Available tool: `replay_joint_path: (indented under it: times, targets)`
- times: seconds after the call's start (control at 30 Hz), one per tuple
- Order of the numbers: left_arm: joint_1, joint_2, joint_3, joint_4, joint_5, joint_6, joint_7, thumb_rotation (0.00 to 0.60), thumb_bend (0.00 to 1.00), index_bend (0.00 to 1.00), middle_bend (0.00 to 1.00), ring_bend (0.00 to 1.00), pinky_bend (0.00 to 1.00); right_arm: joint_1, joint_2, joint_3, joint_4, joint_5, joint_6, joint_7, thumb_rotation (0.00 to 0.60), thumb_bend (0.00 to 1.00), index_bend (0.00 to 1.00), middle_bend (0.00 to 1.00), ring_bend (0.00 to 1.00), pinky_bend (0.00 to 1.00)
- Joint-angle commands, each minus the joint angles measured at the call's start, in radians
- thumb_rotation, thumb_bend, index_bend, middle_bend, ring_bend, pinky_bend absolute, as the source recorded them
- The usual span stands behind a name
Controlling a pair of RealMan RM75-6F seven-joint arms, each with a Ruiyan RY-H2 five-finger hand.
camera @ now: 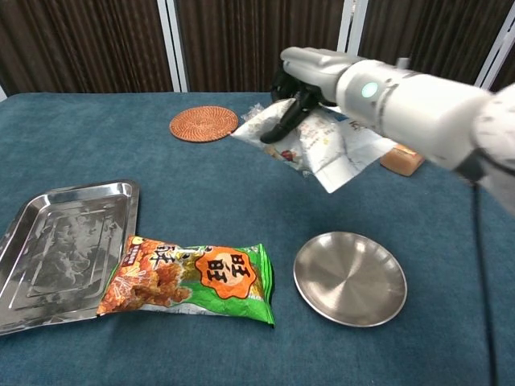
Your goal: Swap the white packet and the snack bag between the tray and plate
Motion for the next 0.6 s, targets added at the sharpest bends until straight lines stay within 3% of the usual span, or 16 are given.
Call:
replay_joint_path:
  times: [0.03, 0.27, 0.5, 0.6]
  targets:
    - [0.000, -0.003, 0.004, -0.005, 0.006, 0.002, 0.009, 0.600, 0.37, 0.00, 0.00, 0.00, 0.04, -0.137, 0.192, -0.123, -0.191, -0.095, -0.008, 0.073, 0.600, 0.40, 0.93, 0.86, 0.92, 1.00]
    - [0.001, -0.007, 0.014, -0.015, 0.030, 0.010, 0.025, 0.600, 0.37, 0.00, 0.00, 0.00, 0.04, -0.258, 0.238, -0.292, -0.184, -0.320, -0.013, 0.230, 0.600, 0.40, 0.93, 0.86, 0.92, 1.00]
    - [0.001, -0.006, 0.023, -0.016, 0.044, 0.012, 0.026, 0.600, 0.37, 0.00, 0.00, 0.00, 0.04, -0.305, 0.164, -0.343, -0.084, -0.485, 0.007, 0.370, 0.600, 0.40, 0.92, 0.86, 0.92, 1.00]
    - [0.002, -0.005, 0.026, -0.015, 0.048, 0.014, 0.022, 0.600, 0.37, 0.00, 0.00, 0.00, 0.04, -0.309, 0.133, -0.359, -0.047, -0.534, -0.003, 0.409, 0.600, 0.40, 0.87, 0.86, 0.87, 0.99]
